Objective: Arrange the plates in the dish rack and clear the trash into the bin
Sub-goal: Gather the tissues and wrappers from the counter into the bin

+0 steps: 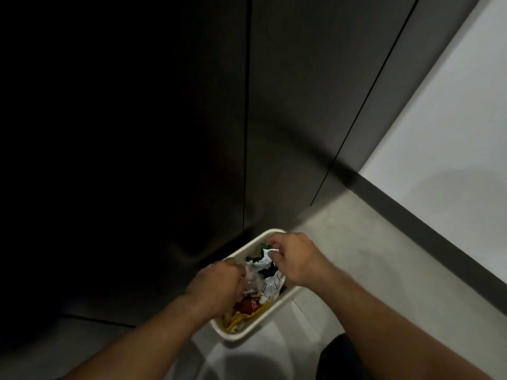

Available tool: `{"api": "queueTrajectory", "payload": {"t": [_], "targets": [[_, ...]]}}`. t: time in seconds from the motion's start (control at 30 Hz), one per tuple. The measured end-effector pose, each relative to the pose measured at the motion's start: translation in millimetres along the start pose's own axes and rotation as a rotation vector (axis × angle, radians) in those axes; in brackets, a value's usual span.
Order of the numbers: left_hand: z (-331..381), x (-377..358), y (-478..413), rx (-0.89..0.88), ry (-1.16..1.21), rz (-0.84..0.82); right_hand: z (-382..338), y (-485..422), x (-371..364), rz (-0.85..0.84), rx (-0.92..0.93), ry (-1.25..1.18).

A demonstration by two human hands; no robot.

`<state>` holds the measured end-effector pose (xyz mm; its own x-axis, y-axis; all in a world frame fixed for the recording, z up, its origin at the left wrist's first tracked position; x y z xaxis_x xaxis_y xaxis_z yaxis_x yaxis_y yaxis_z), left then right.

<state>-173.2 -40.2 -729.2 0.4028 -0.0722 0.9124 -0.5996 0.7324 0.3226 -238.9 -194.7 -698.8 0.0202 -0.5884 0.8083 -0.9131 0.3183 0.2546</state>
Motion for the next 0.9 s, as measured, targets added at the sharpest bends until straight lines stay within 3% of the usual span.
{"api": "queueTrajectory", "payload": {"t": [0.17,0.5,0.7,0.9], "targets": [[29,114,46,-0.17,0.018,0.229,-47,36,60,0.034,0.008,-0.024],[119,389,174,-0.285,0.014,0.289,-203,141,299,0.148,0.177,0.03],[149,526,242,-0.277,0.034,0.307,-286,202,425,0.201,0.281,0.019],[136,595,291,-0.196,0.051,0.401,-343,225,479,0.301,0.355,-0.044]]}}
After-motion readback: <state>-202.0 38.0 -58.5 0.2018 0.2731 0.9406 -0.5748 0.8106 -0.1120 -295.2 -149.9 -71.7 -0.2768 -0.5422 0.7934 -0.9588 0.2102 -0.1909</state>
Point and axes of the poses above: each hand's wrist, its own y-axis away from the middle knuckle, its own x-axis out of the back of the hand, z = x × y, the point moved 5 cm from there along -y, towards the middle knuckle, and after that the axes turned 6 degrees about x, right-handed, at the moved point
